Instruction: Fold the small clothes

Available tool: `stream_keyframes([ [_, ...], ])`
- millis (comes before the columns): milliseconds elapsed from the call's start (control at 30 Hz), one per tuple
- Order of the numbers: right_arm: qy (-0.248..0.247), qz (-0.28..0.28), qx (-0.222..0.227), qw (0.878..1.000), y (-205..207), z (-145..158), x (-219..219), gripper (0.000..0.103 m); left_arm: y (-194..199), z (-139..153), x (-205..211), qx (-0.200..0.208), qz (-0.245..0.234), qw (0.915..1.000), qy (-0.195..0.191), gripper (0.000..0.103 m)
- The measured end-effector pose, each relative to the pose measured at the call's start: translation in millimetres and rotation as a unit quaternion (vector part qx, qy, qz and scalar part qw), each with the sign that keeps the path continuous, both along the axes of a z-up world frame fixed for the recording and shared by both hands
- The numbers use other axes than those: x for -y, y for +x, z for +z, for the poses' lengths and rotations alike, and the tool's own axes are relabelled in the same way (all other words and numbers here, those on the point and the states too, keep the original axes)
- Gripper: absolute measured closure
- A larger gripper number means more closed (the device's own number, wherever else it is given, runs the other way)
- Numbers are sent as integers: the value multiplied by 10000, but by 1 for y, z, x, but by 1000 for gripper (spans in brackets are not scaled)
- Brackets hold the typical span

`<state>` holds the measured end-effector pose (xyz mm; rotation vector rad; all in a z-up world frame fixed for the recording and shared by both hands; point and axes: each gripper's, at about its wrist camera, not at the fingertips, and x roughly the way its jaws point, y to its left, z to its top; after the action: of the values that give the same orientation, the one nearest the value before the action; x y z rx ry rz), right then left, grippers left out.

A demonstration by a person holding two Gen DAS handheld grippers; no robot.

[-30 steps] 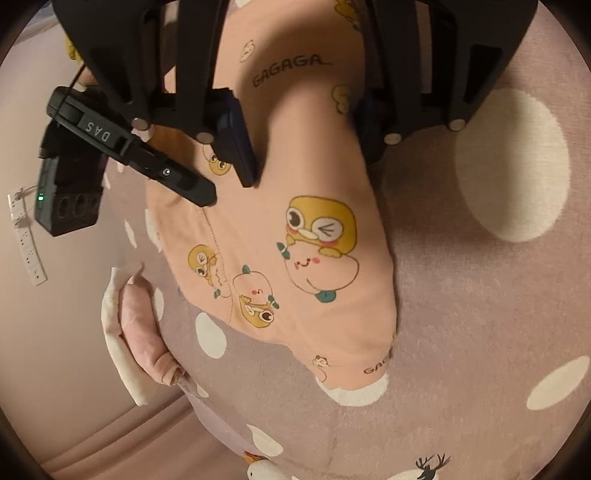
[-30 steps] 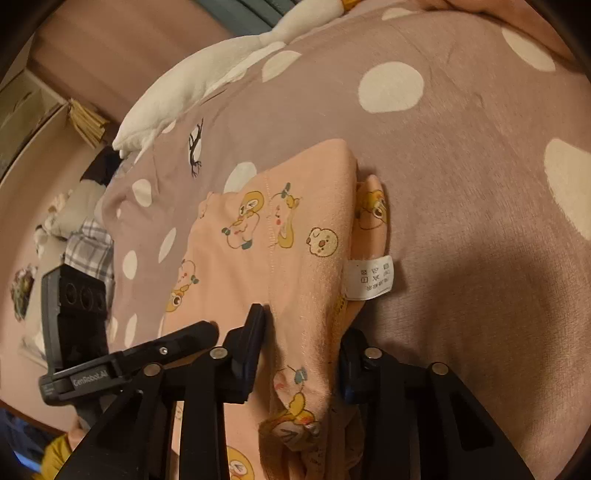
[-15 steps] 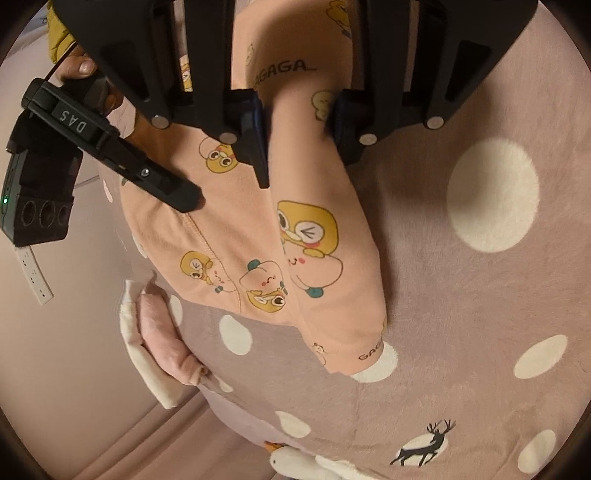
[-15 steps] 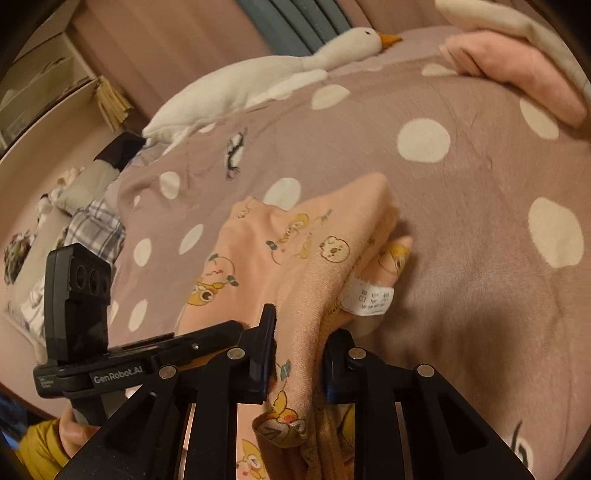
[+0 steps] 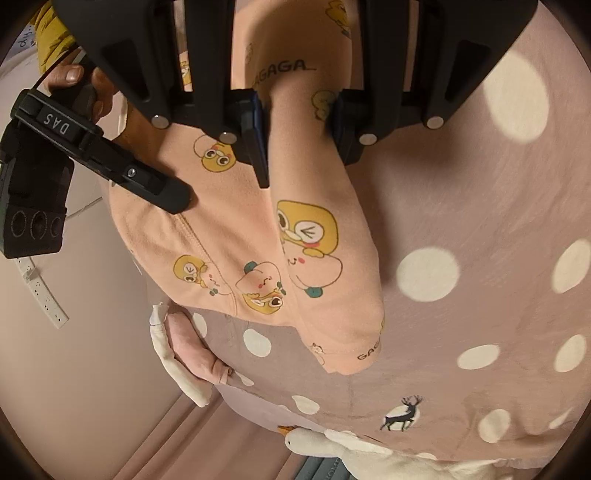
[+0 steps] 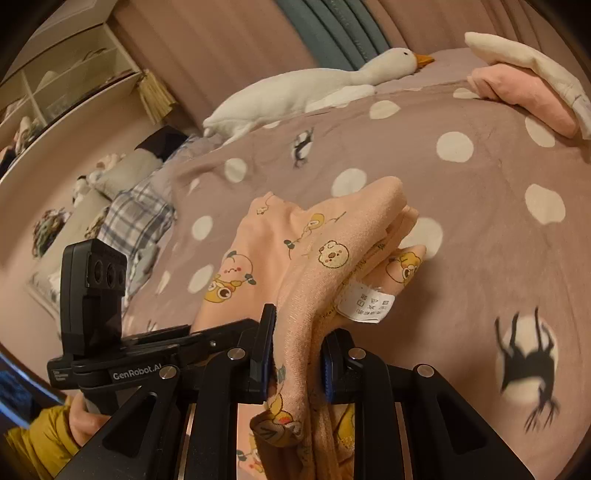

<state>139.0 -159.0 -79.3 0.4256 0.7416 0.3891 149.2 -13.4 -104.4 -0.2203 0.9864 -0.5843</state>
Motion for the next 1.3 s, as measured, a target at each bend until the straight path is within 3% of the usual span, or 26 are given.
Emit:
stream_keyframes([
  [667,-57,632,706,9955,-93,53,-65,81,-125,47,-79,848,478,9952,135,75],
  [967,-224,905,893,9916,-113,62,-88,81,-150,54,-94,1085,641,9917,263,75],
  [1300,-417,981,920,9900,-115,61,-101,81,-157,49,-100,1069,726,9913,266,75],
])
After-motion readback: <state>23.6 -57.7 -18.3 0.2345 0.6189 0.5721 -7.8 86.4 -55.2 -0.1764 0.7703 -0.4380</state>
